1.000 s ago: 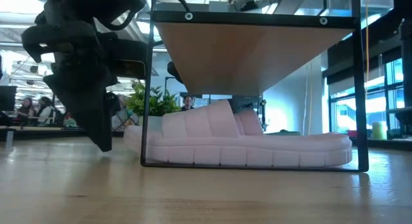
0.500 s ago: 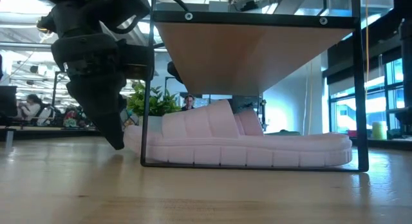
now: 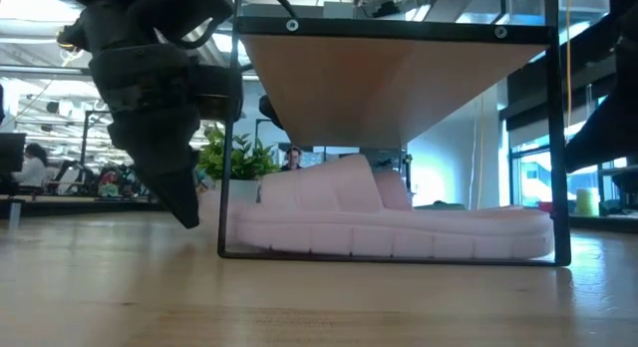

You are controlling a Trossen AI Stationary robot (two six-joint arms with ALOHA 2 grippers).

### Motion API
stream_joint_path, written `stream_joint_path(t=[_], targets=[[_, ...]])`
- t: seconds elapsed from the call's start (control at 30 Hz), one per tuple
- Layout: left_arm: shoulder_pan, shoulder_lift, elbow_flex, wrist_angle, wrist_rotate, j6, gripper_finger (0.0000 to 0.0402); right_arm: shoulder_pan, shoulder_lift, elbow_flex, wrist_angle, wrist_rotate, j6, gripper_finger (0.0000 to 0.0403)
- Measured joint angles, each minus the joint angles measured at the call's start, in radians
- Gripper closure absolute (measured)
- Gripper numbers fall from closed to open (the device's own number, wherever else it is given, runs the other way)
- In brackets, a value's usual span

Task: Pick and place slides into the shelf
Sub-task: Adjust the pink slides under the shelf

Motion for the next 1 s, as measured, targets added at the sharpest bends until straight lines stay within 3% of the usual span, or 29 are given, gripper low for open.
stream_joint_path(t=[0.53,0.7,0.9,1.0], targets=[[0.0,0.0,0.0,0.08,-0.002,-0.002,0.0212,-0.011,0.0,0.0,0.04,0.049,-0.017,0.0393],[0.0,0.0,0.0,0.046,0.03,-0.002,0.0212,0.004,0.001,0.054,-0.101,0.034,-0.017,0.0393],[-0.001,0.0,0.0,0.015,0.036,-0.002,0.0212,0.057,-0.013,0.137,-0.196,-0.034,-0.025,0.0393],[-0.001,0.0,0.0,0.01,0.052,-0.002,0.0212,0.069,-0.02,0.171,-0.2,-0.132,-0.016,0.0393]])
